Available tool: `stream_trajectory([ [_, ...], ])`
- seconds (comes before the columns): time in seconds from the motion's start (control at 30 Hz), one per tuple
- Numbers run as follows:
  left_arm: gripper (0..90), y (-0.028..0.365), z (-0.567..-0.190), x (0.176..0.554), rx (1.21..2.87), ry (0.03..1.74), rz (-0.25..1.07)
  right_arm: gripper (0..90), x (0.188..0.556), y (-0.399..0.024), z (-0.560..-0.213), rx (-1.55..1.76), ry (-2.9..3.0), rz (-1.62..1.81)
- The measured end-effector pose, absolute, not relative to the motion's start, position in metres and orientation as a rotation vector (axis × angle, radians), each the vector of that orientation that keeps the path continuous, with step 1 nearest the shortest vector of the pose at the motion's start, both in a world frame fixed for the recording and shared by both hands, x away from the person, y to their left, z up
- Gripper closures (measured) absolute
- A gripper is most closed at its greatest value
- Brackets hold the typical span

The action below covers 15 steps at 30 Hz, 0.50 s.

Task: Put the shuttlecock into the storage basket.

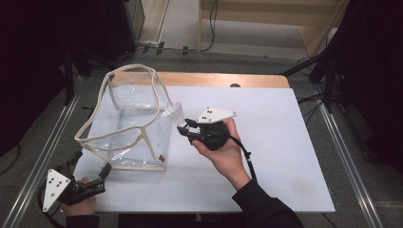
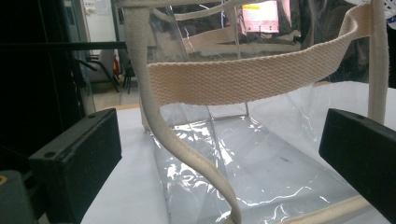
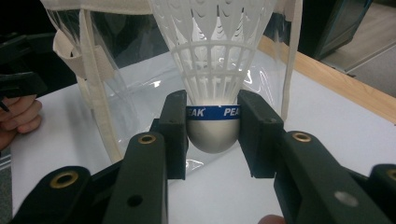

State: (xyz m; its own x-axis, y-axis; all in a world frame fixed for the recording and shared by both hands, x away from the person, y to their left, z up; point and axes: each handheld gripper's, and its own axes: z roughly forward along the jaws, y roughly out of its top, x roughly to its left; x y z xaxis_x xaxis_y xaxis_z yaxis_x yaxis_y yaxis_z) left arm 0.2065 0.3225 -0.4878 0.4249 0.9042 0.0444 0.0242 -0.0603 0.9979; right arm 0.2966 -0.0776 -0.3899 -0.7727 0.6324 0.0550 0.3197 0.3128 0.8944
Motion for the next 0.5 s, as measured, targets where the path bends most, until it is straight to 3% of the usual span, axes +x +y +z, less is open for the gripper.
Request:
stream_trajectory([
  [0.5,0.0,0.322,-0.488,0.207,1.449,0.878,0.898,63.3,0.298,-0.076,-0.377,0.845,2.259,1.463],
])
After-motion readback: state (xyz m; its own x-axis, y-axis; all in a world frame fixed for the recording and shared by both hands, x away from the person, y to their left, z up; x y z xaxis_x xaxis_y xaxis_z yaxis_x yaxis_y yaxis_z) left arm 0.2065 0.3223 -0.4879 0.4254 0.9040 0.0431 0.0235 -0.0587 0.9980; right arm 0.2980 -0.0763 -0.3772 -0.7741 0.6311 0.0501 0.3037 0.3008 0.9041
